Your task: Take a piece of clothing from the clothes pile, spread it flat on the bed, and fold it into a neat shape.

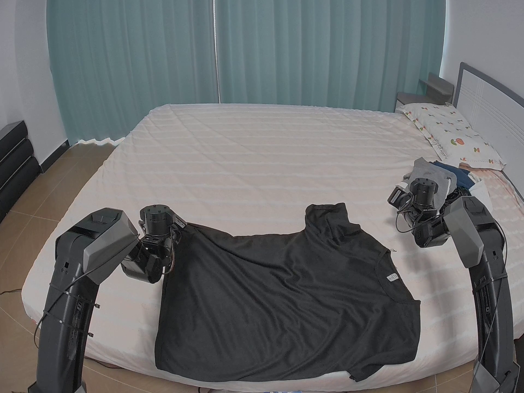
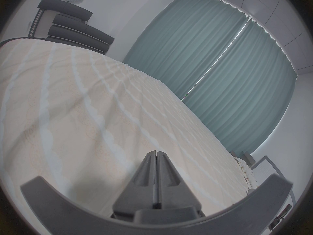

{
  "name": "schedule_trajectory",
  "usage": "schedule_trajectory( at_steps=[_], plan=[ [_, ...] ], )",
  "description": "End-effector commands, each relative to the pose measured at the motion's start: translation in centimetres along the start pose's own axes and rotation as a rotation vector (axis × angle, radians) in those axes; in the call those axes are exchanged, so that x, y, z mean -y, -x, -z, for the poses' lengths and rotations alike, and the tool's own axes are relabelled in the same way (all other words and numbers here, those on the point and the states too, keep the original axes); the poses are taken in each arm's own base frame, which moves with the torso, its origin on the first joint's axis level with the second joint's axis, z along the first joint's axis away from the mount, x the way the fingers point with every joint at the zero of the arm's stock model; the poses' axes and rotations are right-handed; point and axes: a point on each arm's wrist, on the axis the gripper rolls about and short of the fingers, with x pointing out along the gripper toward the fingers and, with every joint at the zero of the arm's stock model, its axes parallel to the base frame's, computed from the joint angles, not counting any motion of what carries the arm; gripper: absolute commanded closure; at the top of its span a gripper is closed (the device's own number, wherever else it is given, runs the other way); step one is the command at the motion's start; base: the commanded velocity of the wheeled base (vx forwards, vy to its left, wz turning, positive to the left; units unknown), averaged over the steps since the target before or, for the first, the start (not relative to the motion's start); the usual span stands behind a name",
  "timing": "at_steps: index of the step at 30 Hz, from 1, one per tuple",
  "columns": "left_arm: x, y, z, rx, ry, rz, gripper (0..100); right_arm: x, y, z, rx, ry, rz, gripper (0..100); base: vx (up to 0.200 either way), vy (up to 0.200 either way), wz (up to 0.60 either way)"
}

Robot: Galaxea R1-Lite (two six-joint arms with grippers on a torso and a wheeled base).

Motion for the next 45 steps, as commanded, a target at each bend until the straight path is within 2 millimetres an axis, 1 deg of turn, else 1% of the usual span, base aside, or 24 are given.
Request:
schedule_trajectory(
  at_steps=[1, 5, 6, 7, 8, 12, 13, 15, 17, 20, 23, 26, 31, 33, 34, 36, 37, 41, 45],
  plan=[
    [-0.1, -0.2, 0.2, 0.0, 0.0, 0.003, 100, 0.3, -0.4, 0.0, 0.02, -0.002, 0.009, 100, 0.0, 0.0, 0.0],
    [-0.6, -0.4, 0.9, -0.009, -0.018, -0.007, 100, 0.4, 0.1, 1.4, -0.034, 0.008, 0.022, 100, 0.0, 0.0, 0.0],
    [-0.6, -0.4, 0.9, -0.009, -0.02, -0.007, 100, 0.3, 0.1, 1.4, -0.036, 0.009, 0.019, 100, 0.0, 0.0, 0.0],
    [-0.6, -0.4, 0.9, -0.009, -0.027, -0.007, 100, 0.2, 0.5, 2.2, -0.069, 0.013, 0.018, 100, 0.0, 0.0, 0.0],
    [-0.6, -0.4, 0.9, -0.009, -0.027, -0.007, 100, 0.0, 0.7, 2.4, -0.08, 0.015, 0.013, 100, 0.0, 0.0, 0.0],
    [-0.7, -0.4, 0.9, -0.01, -0.028, -0.01, 100, -1.8, 1.8, 3.2, -0.137, 0.026, -0.034, 100, 0.0, 0.0, 0.0],
    [-0.6, -0.3, 0.9, -0.01, -0.028, -0.01, 100, -2.4, 2.2, 3.3, -0.152, 0.028, -0.054, 0, 0.0, 0.0, 0.0],
    [-0.6, -0.3, 0.9, -0.011, -0.029, -0.011, 100, -3.4, 2.9, 3.5, -0.181, 0.031, -0.097, 0, 0.0, 0.0, 0.0],
    [-0.6, -0.3, 0.8, -0.011, -0.029, -0.011, 100, -4.3, 3.7, 4.2, -0.227, 0.039, -0.139, 0, 0.0, 0.0, 0.0],
    [-0.6, -0.2, 0.9, -0.012, -0.029, -0.01, 100, -5.2, 4.7, 4.9, -0.291, 0.049, -0.196, 0, 0.0, 0.0, 0.0],
    [-0.6, -0.2, 0.9, -0.012, -0.029, -0.01, 100, -5.9, 4.9, 5.2, -0.312, 0.053, -0.22, 0, 0.0, 0.0, 0.0],
    [-0.6, -0.2, 0.9, -0.012, -0.029, -0.01, 100, -6.1, 4.9, 5.4, -0.32, 0.056, -0.223, 0, 0.0, 0.0, 0.0],
    [-0.6, -0.2, 0.9, -0.013, -0.029, -0.011, 100, -6.5, 5.1, 6.5, -0.36, 0.1, -0.233, 0, 0.0, 0.0, 0.0],
    [-0.6, -0.2, 0.9, -0.013, -0.029, -0.011, 100, -6.5, 5.1, 6.5, -0.36, 0.1, -0.233, 0, 0.0, 0.0, 0.0],
    [-0.6, -0.2, 0.9, -0.014, -0.03, -0.012, 100, -6.8, 5.1, 7.2, -0.371, 0.111, -0.24, 0, 0.0, 0.0, 0.0],
    [-0.6, -0.2, 0.9, -0.014, -0.03, -0.012, 100, -6.8, 5.1, 7.4, -0.386, 0.121, -0.231, 0, 0.0, 0.0, 0.0],
    [-0.6, -0.2, 0.9, -0.014, -0.03, -0.012, 100, -6.8, 5.0, 7.5, -0.389, 0.125, -0.227, 100, 0.0, 0.0, 0.0],
    [-0.6, -0.2, 1.0, -0.015, -0.03, -0.011, 100, -6.6, 4.8, 7.2, -0.381, 0.128, -0.214, 100, 0.0, 0.0, 0.0],
    [-0.6, -0.2, 1.0, -0.015, -0.032, -0.013, 100, -6.1, 4.4, 6.3, -0.354, 0.119, -0.198, 100, 0.0, 0.0, 0.0]
  ],
)
